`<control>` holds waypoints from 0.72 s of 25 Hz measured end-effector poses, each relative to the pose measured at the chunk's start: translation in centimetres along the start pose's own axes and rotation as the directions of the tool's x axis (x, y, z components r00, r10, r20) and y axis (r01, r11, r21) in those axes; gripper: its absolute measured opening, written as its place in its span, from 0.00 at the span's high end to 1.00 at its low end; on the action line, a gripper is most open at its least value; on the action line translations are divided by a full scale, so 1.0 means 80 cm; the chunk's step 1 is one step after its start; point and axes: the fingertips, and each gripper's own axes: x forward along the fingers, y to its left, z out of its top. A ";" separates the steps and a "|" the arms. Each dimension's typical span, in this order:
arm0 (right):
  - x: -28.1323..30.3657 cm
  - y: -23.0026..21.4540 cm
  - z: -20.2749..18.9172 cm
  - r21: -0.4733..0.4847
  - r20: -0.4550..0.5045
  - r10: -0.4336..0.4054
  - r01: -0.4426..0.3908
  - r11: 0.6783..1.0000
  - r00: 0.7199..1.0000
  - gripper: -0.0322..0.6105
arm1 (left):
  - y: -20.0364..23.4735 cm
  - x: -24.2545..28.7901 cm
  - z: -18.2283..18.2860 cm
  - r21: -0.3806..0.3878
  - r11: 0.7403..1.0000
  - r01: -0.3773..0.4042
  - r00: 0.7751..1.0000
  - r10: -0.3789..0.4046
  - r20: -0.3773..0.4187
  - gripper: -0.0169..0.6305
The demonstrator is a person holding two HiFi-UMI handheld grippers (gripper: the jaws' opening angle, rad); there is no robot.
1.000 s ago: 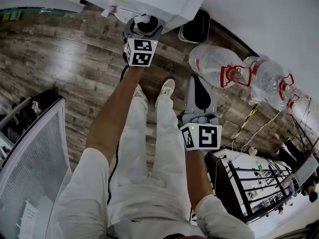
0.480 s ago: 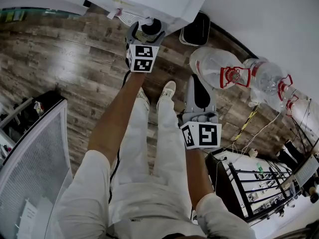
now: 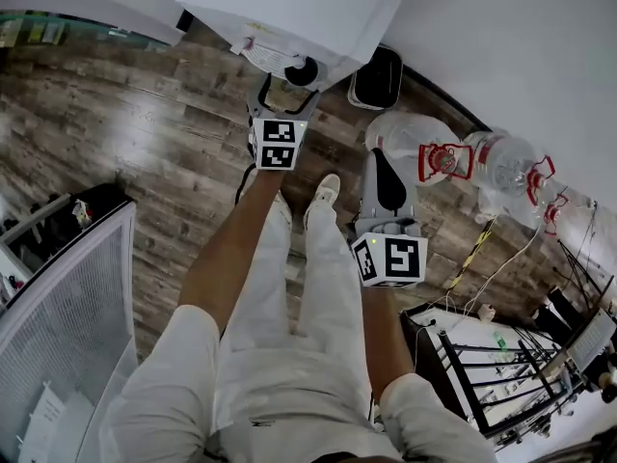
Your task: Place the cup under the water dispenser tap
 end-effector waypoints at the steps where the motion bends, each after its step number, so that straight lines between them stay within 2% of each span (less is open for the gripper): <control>1: -0.001 0.003 0.007 -0.004 0.005 0.004 -0.004 1.000 1.000 0.96 | 0.000 -0.008 0.007 -0.009 1.000 -0.001 1.000 0.001 0.005 0.32; 7: -0.005 0.029 0.060 -0.052 0.031 0.059 -0.057 0.997 0.998 0.95 | -0.007 -0.065 0.053 -0.039 0.999 -0.001 0.999 0.002 0.032 0.37; 18: -0.025 0.096 0.148 -0.093 0.050 0.146 -0.141 0.986 0.988 0.95 | -0.023 -0.204 0.164 -0.091 0.996 -0.009 0.992 0.020 0.123 0.55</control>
